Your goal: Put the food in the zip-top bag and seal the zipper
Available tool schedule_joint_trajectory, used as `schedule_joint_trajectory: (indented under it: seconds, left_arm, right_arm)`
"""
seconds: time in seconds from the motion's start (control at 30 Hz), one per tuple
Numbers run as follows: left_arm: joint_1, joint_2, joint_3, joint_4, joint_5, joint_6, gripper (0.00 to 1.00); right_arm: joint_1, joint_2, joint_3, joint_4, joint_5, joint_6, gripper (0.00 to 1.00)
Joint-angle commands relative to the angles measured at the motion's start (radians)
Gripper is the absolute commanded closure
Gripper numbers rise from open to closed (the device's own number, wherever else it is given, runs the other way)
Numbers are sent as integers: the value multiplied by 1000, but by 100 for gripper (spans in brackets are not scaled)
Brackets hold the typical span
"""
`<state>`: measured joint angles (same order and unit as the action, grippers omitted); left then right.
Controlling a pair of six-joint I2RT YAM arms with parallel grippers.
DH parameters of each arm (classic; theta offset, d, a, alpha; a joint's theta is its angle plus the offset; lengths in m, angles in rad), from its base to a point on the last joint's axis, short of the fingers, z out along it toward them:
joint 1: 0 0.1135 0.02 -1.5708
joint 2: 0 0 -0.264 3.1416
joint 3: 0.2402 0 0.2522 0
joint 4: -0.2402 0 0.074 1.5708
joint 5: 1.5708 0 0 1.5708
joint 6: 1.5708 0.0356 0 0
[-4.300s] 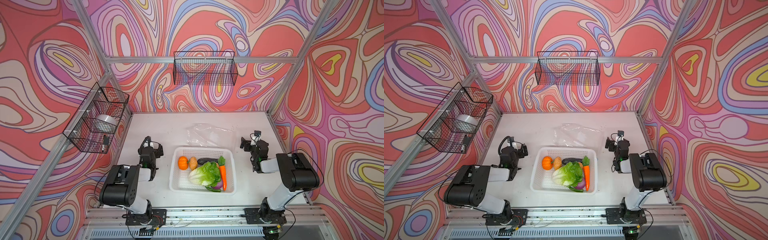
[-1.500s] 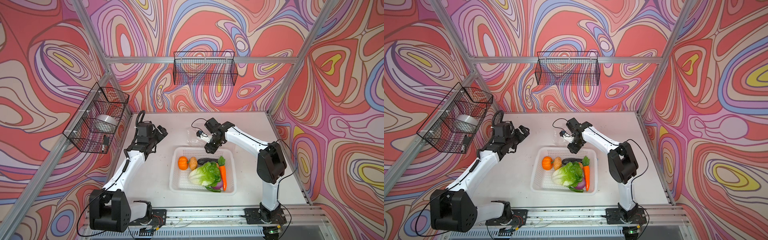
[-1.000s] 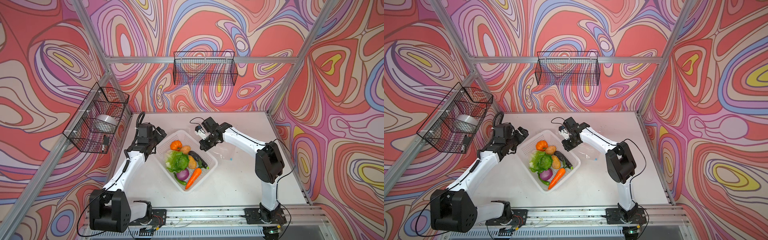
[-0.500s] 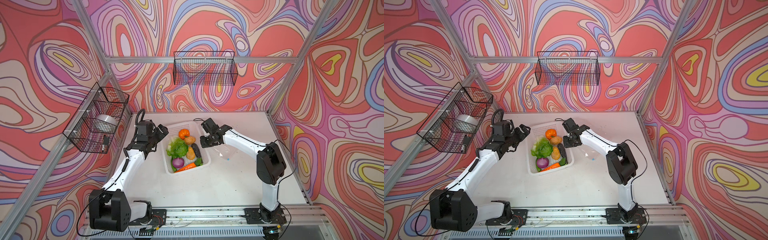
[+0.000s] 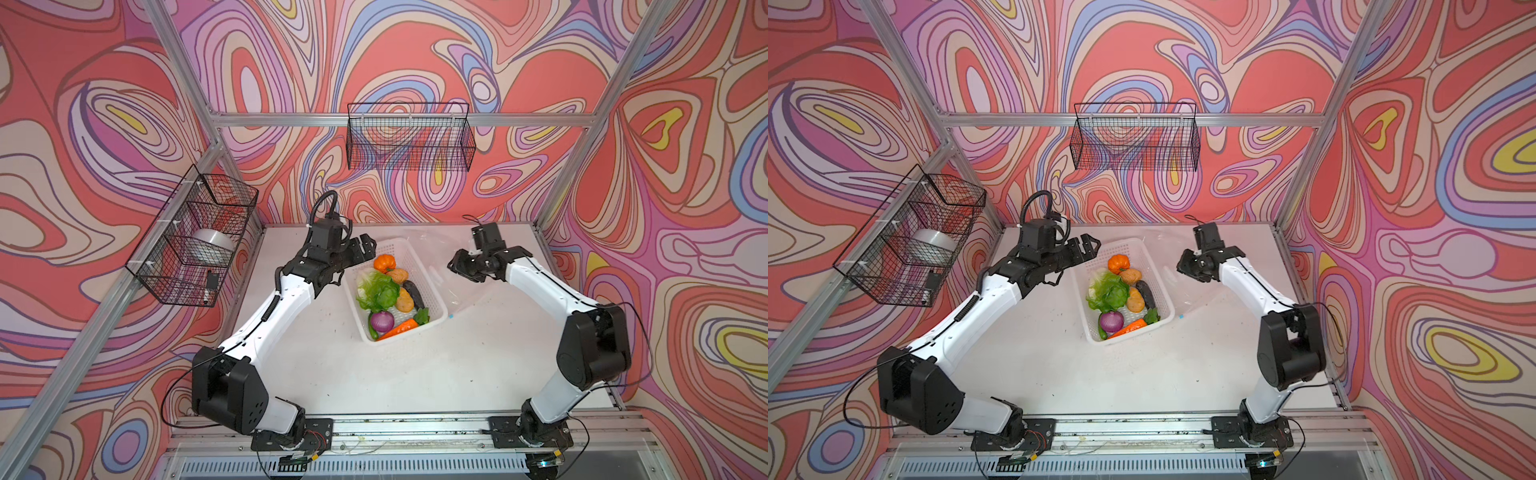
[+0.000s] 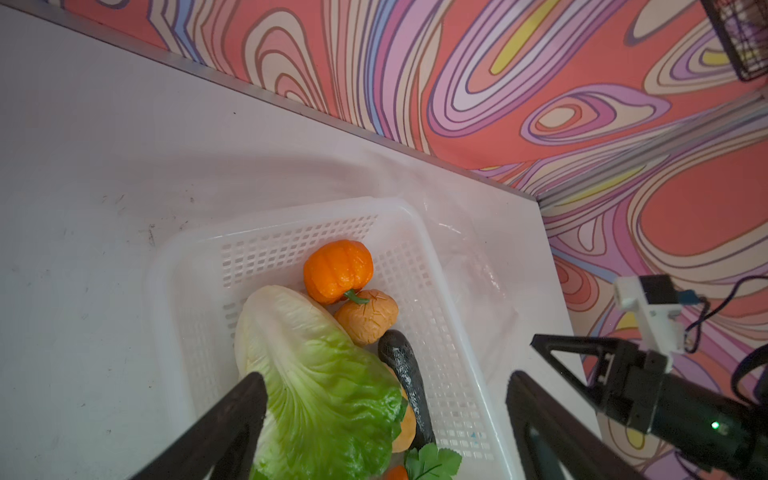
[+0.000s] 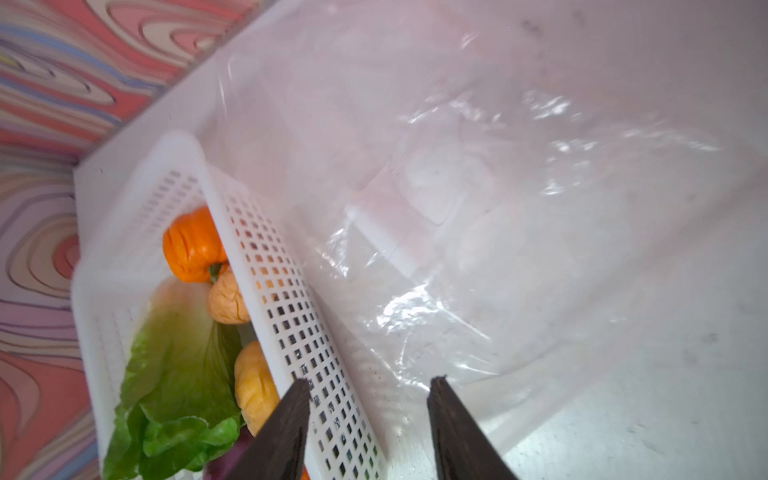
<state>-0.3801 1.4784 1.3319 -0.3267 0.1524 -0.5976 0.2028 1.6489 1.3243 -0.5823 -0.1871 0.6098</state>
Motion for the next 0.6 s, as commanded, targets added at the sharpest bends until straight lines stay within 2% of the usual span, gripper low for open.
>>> schedule_joint_trajectory:
  seconds: [0.0,0.1,0.27,0.47,0.57]
  left_arm:
    - [-72,58,78,-96,-45,112,6]
    - [-146,112,137,-124,-66,155,7]
    - [-253,209,246,-171,-88,224,6]
    - [-341,298,350,-220,-84,281,6]
    - [-353,313,368,-231,-80,279,5]
  right_arm:
    - [-77,-48,-79,15,-92,9,48]
    - [-120,-90,-134,7,-82,-7,42]
    - [-131,-99,-225,32,-107,43,40]
    - [-165,-118,-448,321,-189,240,40]
    - [-166,-92,-491,434,-220,289,40]
